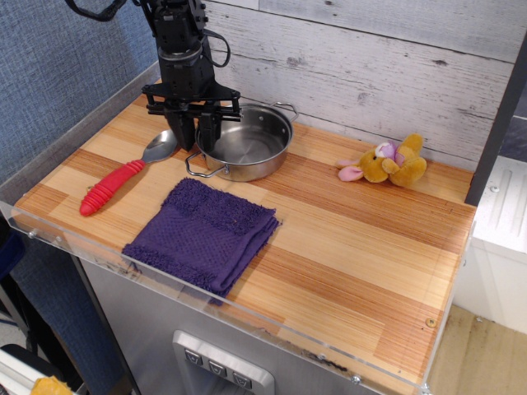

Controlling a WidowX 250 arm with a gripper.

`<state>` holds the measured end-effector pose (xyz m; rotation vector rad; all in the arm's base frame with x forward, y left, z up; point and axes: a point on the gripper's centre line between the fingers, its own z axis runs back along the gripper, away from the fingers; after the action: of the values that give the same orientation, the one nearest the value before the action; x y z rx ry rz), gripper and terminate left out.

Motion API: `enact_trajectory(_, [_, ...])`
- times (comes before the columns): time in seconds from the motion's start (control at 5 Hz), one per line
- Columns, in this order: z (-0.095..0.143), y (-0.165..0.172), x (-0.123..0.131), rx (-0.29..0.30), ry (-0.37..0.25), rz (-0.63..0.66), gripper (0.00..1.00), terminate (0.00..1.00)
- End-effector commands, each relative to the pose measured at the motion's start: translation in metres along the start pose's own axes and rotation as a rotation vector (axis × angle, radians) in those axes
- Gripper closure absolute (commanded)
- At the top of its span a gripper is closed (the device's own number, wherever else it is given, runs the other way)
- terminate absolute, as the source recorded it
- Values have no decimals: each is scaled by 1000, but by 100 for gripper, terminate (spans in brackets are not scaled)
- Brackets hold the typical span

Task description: Move metal bowl to above purple towel

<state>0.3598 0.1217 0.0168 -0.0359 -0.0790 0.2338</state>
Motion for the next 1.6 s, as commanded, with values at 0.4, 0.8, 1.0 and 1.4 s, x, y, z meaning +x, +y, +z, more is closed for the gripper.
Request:
enact_trajectory(0.4, [71, -1, 16, -37, -156, 20, 0, 0])
enact_trajectory(0.8, [116, -6, 15, -76, -216, -22, 0, 0])
enact_trajectory(1.0, [133, -10, 10, -81, -232, -50, 0, 0])
enact_trajectory(1.4, [139, -14, 9, -87, -221, -69, 0, 0])
